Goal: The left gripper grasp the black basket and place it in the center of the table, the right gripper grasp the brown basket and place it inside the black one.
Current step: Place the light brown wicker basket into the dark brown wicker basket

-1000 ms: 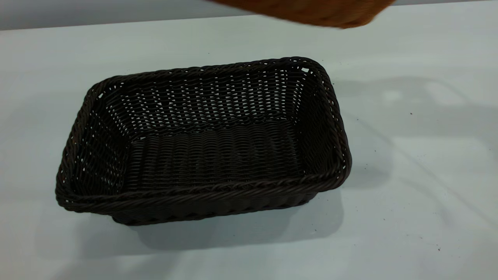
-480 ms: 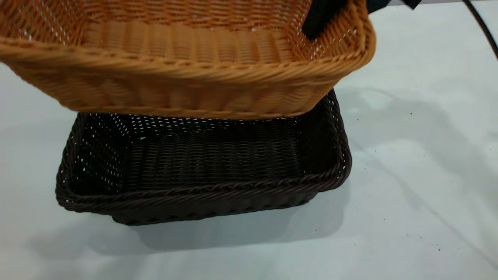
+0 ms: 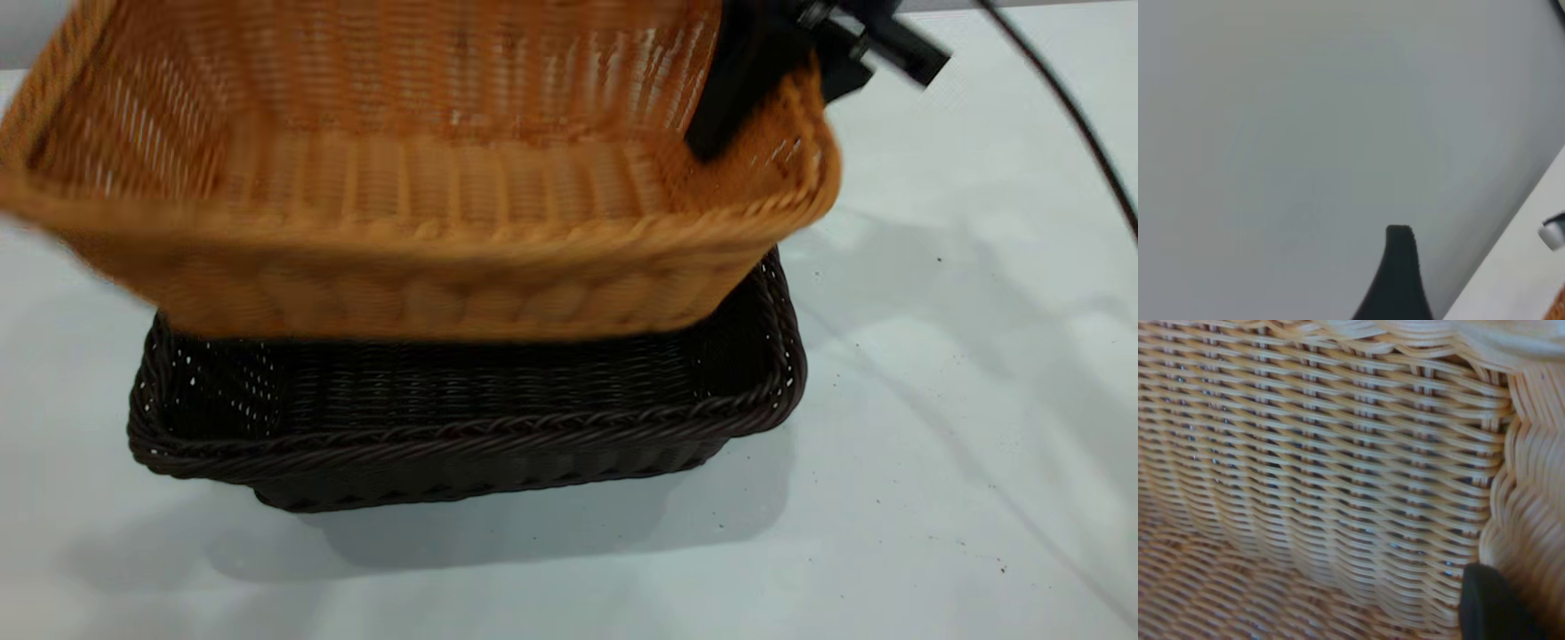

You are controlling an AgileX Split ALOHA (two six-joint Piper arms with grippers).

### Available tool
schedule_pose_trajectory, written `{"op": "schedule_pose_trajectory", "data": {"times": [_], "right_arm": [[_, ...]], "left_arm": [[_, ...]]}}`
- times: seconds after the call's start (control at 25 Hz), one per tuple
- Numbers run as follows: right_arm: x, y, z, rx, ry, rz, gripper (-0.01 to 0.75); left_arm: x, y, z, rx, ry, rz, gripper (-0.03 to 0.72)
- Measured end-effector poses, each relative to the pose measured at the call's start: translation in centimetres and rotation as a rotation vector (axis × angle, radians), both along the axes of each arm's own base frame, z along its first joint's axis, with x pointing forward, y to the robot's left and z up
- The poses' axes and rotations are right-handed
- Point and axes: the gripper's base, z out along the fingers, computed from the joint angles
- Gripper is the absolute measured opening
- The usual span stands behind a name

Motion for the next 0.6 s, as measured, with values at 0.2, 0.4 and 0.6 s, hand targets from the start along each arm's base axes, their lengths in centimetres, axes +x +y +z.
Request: {"op": "schedule_pose_trajectory", "data": {"times": [0.2, 0.4, 0.6], "right_arm": [[-0.1, 0.4, -0.8, -0.006, 0.017, 0.008, 0.115], [-0.2, 1.0, -1.6, -0.021, 0.025, 0.027, 0.115], [-0.2, 0.8, -2.0, -0.043, 0.021, 0.04, 0.115]], "left_arm": [[0.0, 0.0, 0.0, 0.0, -0.002, 0.002, 0.542], [0.0, 0.0, 0.0, 0.002, -0.002, 0.001, 0.542], [0.0, 0.0, 0.0, 0.002, -0.002, 0.001, 0.542]]}}
